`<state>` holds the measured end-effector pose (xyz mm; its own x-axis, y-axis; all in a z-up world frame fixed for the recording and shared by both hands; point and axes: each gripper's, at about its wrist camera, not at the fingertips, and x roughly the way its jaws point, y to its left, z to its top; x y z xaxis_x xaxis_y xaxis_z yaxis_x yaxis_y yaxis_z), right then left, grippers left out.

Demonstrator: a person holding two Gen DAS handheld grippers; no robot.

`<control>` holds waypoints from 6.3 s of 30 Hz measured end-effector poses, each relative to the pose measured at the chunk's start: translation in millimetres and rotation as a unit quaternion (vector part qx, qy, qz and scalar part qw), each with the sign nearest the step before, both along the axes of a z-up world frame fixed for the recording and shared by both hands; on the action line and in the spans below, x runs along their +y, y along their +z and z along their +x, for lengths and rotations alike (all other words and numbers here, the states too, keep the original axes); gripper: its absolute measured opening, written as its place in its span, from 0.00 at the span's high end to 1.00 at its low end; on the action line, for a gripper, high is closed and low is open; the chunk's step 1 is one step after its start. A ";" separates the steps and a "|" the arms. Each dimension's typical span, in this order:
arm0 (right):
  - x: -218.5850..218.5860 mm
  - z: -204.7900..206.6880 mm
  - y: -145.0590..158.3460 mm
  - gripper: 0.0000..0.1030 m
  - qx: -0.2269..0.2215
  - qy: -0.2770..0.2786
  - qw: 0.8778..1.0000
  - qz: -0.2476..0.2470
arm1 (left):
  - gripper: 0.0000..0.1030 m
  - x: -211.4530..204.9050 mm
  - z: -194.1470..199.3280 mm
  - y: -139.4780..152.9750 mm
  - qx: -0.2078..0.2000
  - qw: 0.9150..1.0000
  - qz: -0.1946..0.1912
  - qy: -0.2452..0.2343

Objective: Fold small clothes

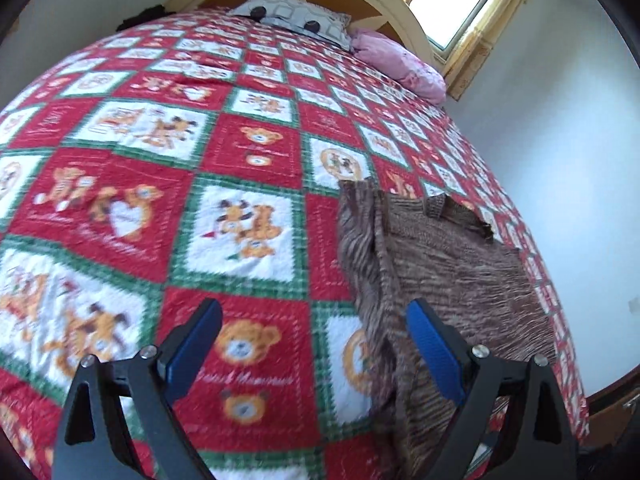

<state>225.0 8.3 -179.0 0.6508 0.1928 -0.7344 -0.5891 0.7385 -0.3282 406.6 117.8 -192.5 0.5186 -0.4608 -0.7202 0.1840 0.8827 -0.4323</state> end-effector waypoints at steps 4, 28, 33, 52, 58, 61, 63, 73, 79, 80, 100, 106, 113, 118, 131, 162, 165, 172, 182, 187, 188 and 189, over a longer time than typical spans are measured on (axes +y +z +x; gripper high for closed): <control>9.9 10.3 -1.1 0.44 -0.001 0.000 1.000 0.002 | 0.07 -13.8 17.4 -6.3 0.009 1.000 -0.012 -0.011; -24.6 38.9 9.4 0.93 0.051 -0.028 0.993 0.107 | 0.89 -58.8 67.5 -11.6 0.006 0.999 -0.006 -0.037; -45.6 32.0 23.9 0.93 0.037 -0.042 0.989 0.138 | 0.89 -59.5 66.4 3.8 0.003 0.999 -0.041 -0.022; -175.8 -9.5 83.4 0.94 -0.023 -0.136 0.957 0.254 | 0.89 -170.9 45.9 95.7 -0.073 0.991 -0.076 -0.080; -230.1 -18.6 85.8 0.94 -0.021 -0.176 0.943 0.282 | 0.89 -223.4 42.3 102.0 -0.073 0.989 -0.066 -0.111; -256.2 -22.4 82.8 0.94 -0.016 -0.196 0.936 0.292 | 0.89 -253.6 41.8 101.0 -0.069 0.988 -0.059 -0.127; -270.2 -25.3 79.6 0.94 -0.009 -0.210 0.931 0.299 | 0.89 -272.9 40.8 97.1 -0.063 0.987 -0.054 -0.138; -325.9 -38.3 55.6 0.96 0.019 -0.259 0.914 0.312 | 0.89 -353.1 41.2 64.3 -0.028 0.984 -0.017 -0.173; -355.7 -39.7 34.5 0.97 0.043 -0.292 0.895 0.335 | 0.89 -380.8 40.2 47.0 -0.011 0.983 -0.003 -0.182; -358.5 -40.7 32.4 0.97 0.045 -0.295 0.893 0.338 | 0.89 -385.6 40.3 44.6 -0.009 0.983 -0.001 -0.183; -387.1 -56.4 15.3 0.96 0.057 -0.320 0.870 0.371 | 0.33 -388.0 -20.0 78.4 -0.116 0.966 0.092 -0.213; -401.4 -72.5 27.1 0.32 0.024 -0.346 0.862 0.369 | 0.31 -320.4 -62.0 54.6 -0.141 0.963 0.169 -0.157; -392.5 -20.1 72.0 0.37 -0.004 -0.330 0.874 0.357 | 0.26 -290.0 -66.7 12.1 -0.101 0.974 0.155 -0.133; -379.3 58.0 62.5 0.59 0.057 -0.328 0.883 0.332 | 0.23 -282.7 -74.2 7.2 -0.115 0.976 0.134 -0.126; -386.9 81.3 33.1 0.95 0.074 -0.396 0.881 0.250 | 0.06 -278.3 -84.8 0.1 -0.116 0.974 0.131 -0.147; -353.8 40.7 8.5 0.47 0.071 -0.331 0.926 0.167 | 0.00 -278.1 -79.9 -9.3 -0.068 0.978 0.122 -0.155; -360.1 38.9 14.6 0.47 0.080 -0.330 0.925 0.170 | 0.00 -279.8 -81.9 -9.0 -0.071 0.977 0.130 -0.156; -326.3 58.2 86.7 0.47 -0.015 -0.288 0.947 0.139 | 0.00 -264.4 -93.2 1.9 -0.100 0.981 0.121 -0.114; -234.3 180.1 24.8 0.59 0.079 -0.217 0.970 0.070 | 0.00 -264.1 -81.6 -10.1 -0.059 0.983 0.110 -0.133; -236.4 192.4 11.7 0.58 0.096 -0.226 0.966 0.086 | 0.00 -263.4 -81.4 -9.9 -0.059 0.983 0.102 -0.137; -237.8 188.4 14.9 0.58 0.096 -0.221 0.967 0.085 | 0.00 -262.5 -82.6 -9.4 -0.059 0.984 0.100 -0.138; -242.1 182.5 21.4 0.58 0.093 -0.215 0.968 0.090 | 0.00 -261.3 -83.7 -8.5 -0.060 0.984 0.098 -0.139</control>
